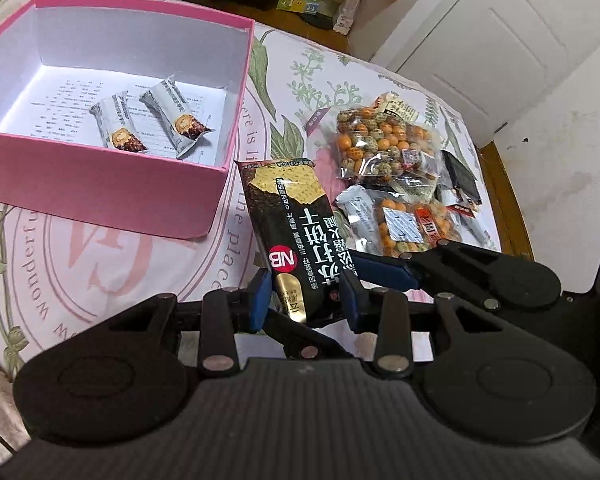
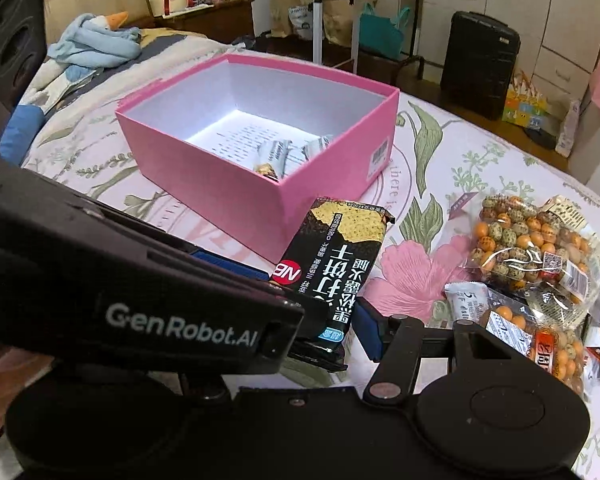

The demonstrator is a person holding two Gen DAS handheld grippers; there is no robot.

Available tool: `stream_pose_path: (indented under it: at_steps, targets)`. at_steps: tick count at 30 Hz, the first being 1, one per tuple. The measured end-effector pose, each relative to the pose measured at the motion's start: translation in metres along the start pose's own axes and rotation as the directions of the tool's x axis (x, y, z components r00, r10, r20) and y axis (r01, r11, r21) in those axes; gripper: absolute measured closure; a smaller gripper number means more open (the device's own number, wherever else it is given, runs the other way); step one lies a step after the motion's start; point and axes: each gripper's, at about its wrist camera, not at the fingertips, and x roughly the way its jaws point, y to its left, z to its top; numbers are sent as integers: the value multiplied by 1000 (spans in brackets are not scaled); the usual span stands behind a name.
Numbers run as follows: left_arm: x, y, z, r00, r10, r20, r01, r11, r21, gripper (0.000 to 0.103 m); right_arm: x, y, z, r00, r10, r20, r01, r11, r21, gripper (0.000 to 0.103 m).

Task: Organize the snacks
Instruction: 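Lower the cracker packet into the pink box and open the left gripper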

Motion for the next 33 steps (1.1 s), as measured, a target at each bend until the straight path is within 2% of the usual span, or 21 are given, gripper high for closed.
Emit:
stream_pose_path:
  at_steps: [8, 16, 19, 25, 30, 33]
  targets:
    - [-42, -9, 0, 997, -21, 69, 18, 998, 56, 68, -29, 18, 13, 999, -36, 34, 37, 999, -14, 39]
    - [-73, 8, 37, 986, -43, 162, 39, 999, 25, 68, -40, 28, 63, 995, -67, 73, 73, 994, -76, 39]
    - [-74, 29, 54, 982, -35, 187, 38, 999, -12, 66, -29, 35, 85, 994, -65, 87, 75, 990, -123, 39]
    - [-68, 93, 77, 976, -10, 220, 38, 991, -126, 65, 18, 53, 121, 996, 2, 95, 15, 984, -175, 39]
    - [-46, 131, 98, 981, 88, 175, -58, 984, -170, 64, 67, 60, 144, 993, 92, 71, -74, 971, -227, 39]
    - [-30, 151, 107, 981, 136, 140, -107, 975, -195, 64, 97, 59, 154, 987, 155, 45, -142, 965, -219, 39]
